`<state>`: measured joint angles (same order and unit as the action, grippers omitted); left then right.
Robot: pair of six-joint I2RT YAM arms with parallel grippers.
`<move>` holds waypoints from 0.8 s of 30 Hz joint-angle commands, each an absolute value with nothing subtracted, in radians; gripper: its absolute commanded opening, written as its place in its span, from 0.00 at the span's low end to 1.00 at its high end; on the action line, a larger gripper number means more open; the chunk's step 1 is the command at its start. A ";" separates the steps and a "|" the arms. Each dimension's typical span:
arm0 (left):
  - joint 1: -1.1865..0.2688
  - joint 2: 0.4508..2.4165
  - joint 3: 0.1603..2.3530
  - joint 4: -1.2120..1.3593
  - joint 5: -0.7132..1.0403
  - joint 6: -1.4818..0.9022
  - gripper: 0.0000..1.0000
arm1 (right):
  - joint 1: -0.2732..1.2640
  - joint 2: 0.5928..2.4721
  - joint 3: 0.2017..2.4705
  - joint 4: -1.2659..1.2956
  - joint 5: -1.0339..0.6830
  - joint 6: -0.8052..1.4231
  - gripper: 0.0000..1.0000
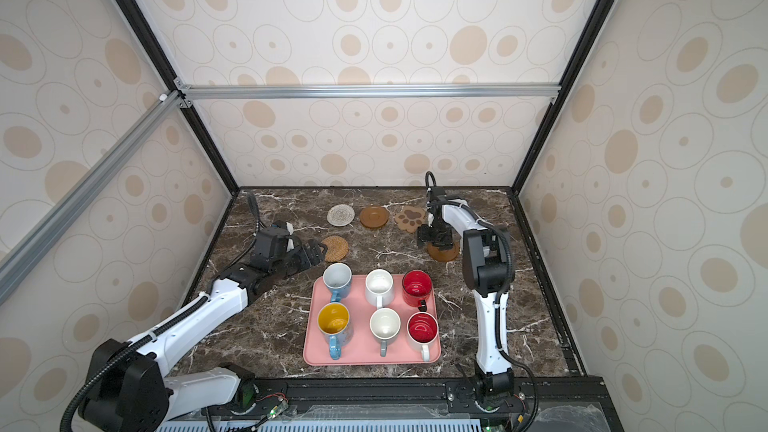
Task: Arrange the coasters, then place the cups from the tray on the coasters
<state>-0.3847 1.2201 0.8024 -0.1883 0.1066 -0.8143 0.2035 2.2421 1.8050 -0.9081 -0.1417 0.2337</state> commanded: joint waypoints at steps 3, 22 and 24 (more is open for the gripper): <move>-0.392 1.224 0.810 -0.176 0.102 -0.819 1.00 | 0.266 2.310 1.810 -0.939 -0.276 0.252 0.76; -0.392 1.207 0.811 -0.181 0.099 -0.817 1.00 | 0.418 2.438 1.948 -0.911 -0.423 0.387 0.76; -0.392 1.206 0.811 -0.185 0.098 -0.816 1.00 | 0.429 2.452 1.964 -0.905 -0.430 0.401 0.76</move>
